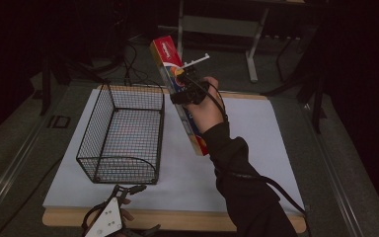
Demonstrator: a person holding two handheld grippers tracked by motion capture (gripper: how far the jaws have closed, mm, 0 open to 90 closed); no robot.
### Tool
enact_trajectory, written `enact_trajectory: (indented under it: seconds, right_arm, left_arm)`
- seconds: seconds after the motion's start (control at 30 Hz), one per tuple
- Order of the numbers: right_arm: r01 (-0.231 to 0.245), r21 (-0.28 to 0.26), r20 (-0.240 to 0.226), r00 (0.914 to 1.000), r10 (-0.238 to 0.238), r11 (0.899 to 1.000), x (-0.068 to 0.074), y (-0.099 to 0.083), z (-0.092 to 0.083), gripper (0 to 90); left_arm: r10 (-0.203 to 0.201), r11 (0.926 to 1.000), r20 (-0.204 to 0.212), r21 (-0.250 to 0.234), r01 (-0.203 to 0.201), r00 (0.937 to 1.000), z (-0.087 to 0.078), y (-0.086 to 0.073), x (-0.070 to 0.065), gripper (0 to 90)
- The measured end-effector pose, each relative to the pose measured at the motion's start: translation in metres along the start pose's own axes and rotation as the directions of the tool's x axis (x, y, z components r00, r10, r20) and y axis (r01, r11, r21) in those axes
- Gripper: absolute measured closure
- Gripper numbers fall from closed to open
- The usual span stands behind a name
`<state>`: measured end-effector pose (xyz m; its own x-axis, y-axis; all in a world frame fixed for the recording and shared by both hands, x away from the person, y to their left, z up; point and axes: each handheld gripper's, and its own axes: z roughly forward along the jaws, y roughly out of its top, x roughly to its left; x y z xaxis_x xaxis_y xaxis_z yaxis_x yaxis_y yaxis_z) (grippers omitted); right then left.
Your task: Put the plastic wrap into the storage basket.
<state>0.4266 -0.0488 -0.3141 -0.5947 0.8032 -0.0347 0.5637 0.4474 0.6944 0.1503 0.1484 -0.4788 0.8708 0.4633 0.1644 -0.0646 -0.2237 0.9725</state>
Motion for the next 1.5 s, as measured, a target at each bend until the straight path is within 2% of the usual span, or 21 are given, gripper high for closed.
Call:
enact_trajectory:
  seconds: [0.2,0.27,0.6,0.73,0.93,1.07,1.37,1.47,1.5]
  right_arm:
    - [0.012,-0.008,-0.003,0.9999,-0.012,1.000,0.011,0.010,0.000,40.4]
    - [0.020,-0.024,-0.011,0.9997,-0.020,1.000,0.023,0.019,0.000,40.4]
    - [0.049,-0.060,-0.030,0.9983,-0.050,0.997,0.048,0.035,0.003,40.4]
    - [0.041,-0.075,-0.056,0.9974,-0.045,0.996,0.057,0.042,0.005,40.4]
    - [0.063,-0.100,-0.060,0.9958,-0.069,0.993,0.076,0.052,0.008,40.4]
    - [0.078,-0.110,-0.080,0.9930,-0.087,0.991,0.089,0.057,0.010,40.4]
    - [0.090,-0.135,-0.121,0.9870,-0.106,0.987,0.115,0.066,0.021,40.4]
    - [0.067,-0.144,-0.153,0.9841,-0.089,0.987,0.120,0.067,0.028,40.3]
    - [0.070,-0.145,-0.144,0.9854,-0.091,0.987,0.123,0.067,0.030,40.3]
  left_arm:
    - [0.002,1.0000,-0.002,-0.005,-0.002,1.0000,-0.001,0.000,0.000,0.6]
    - [0.002,1.0000,-0.003,-0.007,-0.002,1.0000,-0.003,0.000,0.000,0.6]
    - [0.003,1.0000,-0.003,-0.007,-0.003,1.0000,-0.004,0.000,-0.002,0.6]
    - [-0.002,0.9999,-0.008,-0.010,0.002,1.0000,-0.006,0.000,-0.001,0.6]
    - [0.002,0.9999,-0.009,-0.011,-0.002,1.0000,-0.007,0.000,-0.002,0.6]
    - [0.001,0.9999,-0.014,-0.015,-0.001,0.9999,-0.009,0.000,-0.002,0.6]
    - [0.002,0.9999,-0.035,-0.016,-0.002,0.9994,-0.014,0.000,-0.004,0.6]
    - [0.005,0.9999,-0.043,-0.014,-0.005,0.9991,-0.016,0.000,-0.005,0.6]
    - [0.007,0.9999,-0.044,-0.013,-0.007,0.9990,-0.017,0.000,-0.005,0.6]
